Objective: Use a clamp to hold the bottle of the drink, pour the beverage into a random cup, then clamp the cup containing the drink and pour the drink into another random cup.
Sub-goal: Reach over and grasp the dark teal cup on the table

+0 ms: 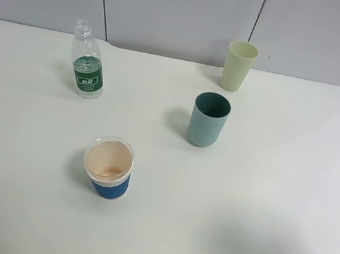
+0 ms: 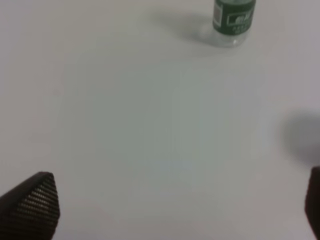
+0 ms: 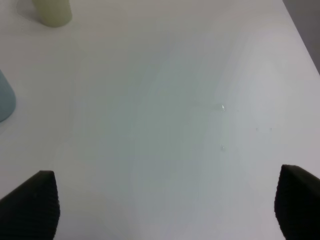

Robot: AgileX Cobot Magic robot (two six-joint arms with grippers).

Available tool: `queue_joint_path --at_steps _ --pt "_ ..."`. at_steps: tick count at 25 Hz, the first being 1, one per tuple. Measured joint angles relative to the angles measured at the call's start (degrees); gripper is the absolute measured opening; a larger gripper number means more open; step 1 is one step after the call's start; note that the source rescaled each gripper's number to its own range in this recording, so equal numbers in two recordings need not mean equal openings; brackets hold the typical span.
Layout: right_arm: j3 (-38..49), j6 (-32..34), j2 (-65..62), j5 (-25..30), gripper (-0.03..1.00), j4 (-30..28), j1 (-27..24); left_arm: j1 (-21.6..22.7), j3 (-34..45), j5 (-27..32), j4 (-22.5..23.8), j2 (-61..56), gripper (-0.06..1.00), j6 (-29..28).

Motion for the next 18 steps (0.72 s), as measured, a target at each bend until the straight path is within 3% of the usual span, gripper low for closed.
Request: queue_joint_path --at_steps 12,18 --pt "0.0 0.0 0.0 0.0 0.58 -0.31 0.0 0.06 0.28 -0.48 -0.04 0.0 1.0 -0.38" --pt "0.0 0.0 0.0 0.0 0.58 -0.31 0.0 3.45 0.28 -0.48 -0.39 0.0 1.0 -2.38"
